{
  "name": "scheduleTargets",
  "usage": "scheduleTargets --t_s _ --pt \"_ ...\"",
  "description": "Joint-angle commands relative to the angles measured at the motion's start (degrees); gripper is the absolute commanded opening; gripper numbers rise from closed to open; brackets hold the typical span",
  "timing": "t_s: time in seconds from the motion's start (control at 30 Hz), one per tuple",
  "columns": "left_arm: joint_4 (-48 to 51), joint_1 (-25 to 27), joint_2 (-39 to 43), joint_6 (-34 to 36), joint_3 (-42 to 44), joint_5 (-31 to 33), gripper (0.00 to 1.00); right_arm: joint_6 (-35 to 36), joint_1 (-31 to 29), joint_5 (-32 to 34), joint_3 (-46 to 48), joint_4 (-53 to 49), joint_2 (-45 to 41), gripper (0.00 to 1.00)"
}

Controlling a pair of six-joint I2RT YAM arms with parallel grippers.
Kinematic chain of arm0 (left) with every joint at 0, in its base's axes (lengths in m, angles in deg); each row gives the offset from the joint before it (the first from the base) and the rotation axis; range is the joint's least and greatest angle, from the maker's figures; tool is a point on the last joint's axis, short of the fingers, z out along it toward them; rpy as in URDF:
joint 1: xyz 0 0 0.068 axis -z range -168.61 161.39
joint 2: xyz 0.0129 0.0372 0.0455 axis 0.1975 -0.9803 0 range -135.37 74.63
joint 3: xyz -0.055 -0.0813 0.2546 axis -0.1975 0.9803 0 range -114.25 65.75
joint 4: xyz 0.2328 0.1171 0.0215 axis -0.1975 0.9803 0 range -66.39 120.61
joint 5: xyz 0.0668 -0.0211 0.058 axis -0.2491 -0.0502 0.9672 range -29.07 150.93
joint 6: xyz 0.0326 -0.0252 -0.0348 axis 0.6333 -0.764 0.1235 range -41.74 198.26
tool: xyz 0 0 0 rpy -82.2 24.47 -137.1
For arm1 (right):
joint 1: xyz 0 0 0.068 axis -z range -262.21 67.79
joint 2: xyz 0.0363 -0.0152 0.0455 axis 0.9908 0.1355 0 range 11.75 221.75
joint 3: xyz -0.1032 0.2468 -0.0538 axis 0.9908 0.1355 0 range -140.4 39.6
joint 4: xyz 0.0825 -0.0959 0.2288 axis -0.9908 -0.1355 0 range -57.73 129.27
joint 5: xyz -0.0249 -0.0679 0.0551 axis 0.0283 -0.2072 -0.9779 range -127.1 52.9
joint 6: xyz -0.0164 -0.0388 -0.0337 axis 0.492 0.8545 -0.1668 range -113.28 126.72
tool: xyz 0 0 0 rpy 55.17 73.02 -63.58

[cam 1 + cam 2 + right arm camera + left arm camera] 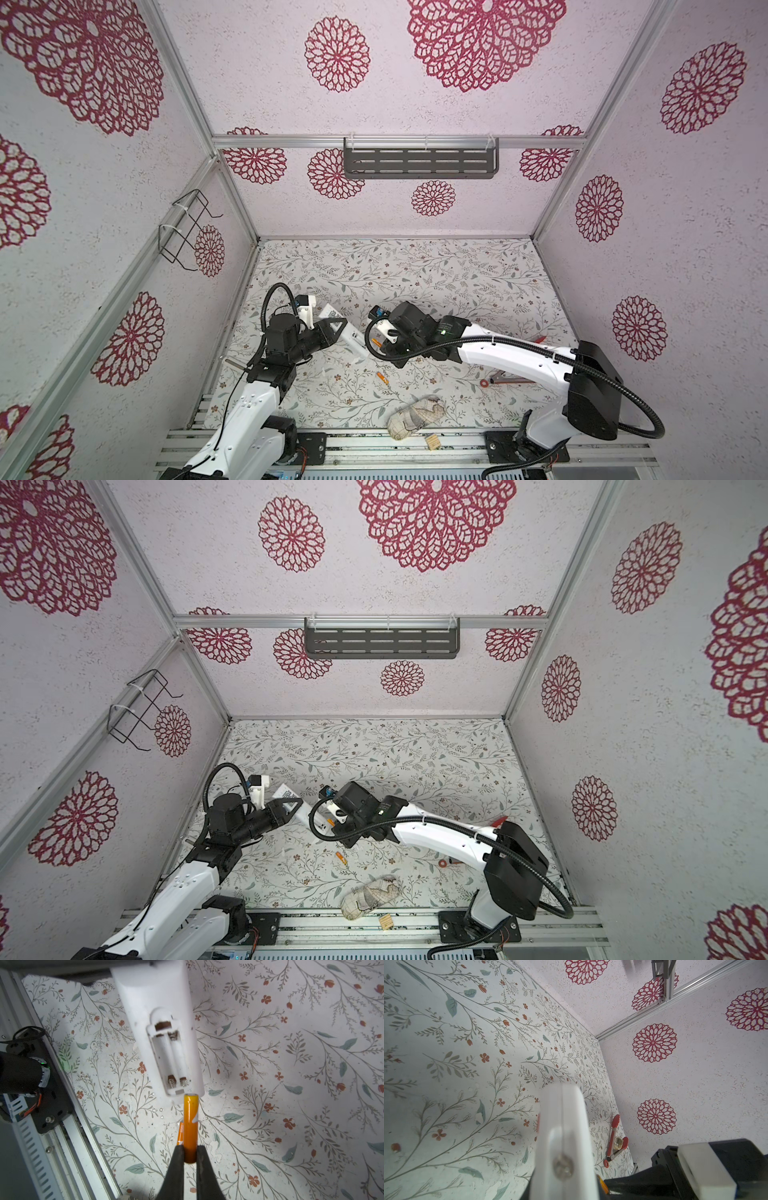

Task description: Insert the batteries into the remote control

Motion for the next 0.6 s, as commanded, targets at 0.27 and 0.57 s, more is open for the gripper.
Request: scheduleTargets --t_s 0.27,0.57 --pt "-3.6 0.7 0.9 -0.6 0.5 -1.3 0.0 -1.5 -1.1 -0.5 -6.5 -3.7 4.6 0.11" --pt "-4.9 1.2 1.7 -1.3 0.9 -2.3 0.0 -0.6 -1.5 -0.5 -9.0 -4.8 6.5 0.11"
